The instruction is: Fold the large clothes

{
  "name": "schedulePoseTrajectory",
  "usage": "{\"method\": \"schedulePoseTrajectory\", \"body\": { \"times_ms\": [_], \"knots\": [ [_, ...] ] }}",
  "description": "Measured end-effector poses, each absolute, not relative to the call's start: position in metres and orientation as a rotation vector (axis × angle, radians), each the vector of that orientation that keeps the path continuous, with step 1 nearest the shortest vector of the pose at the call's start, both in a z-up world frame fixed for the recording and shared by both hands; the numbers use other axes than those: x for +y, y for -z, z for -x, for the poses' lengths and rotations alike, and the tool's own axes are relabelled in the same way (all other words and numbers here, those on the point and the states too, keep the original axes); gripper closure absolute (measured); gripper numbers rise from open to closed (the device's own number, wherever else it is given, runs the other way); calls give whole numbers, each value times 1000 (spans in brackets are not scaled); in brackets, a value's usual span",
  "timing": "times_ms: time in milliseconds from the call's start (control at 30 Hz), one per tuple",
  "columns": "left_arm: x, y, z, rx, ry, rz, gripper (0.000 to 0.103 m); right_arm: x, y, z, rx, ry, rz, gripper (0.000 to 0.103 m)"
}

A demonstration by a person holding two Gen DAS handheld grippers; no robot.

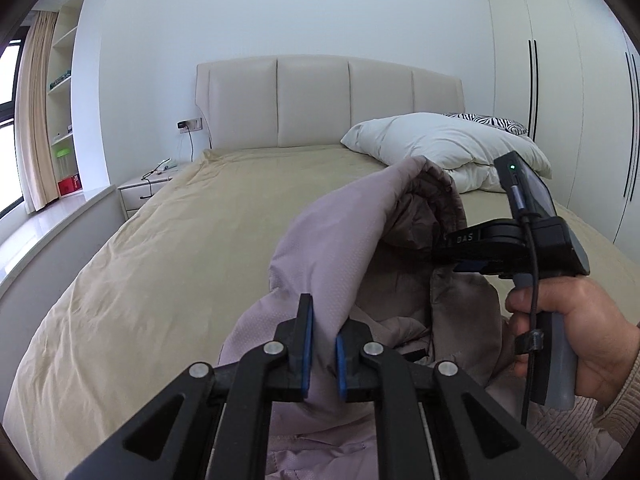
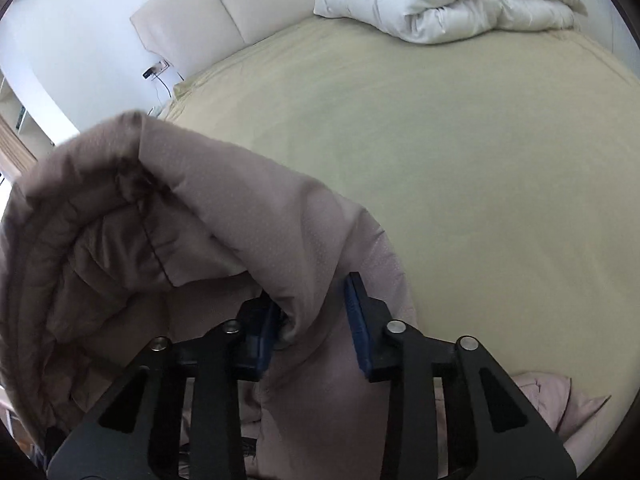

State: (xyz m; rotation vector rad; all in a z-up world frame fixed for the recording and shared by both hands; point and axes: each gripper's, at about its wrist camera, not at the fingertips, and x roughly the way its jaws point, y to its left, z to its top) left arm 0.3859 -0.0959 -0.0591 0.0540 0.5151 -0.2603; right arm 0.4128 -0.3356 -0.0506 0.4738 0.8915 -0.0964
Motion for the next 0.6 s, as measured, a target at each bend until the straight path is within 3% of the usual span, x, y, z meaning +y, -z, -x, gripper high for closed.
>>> {"method": "schedulePoseTrajectory", "body": {
  "times_ms": [100, 367, 600],
  "knots": [
    [-90, 56, -378, 511, 269, -33, 93, -343, 37, -395, 838, 107, -428, 91],
    [-56, 38, -319, 507, 285, 74, 94, -337, -23, -254, 608, 28, -297, 94],
    [-26, 83, -246, 659, 284, 189, 94, -315, 30, -116, 655, -23, -240, 94]
  ]
}}
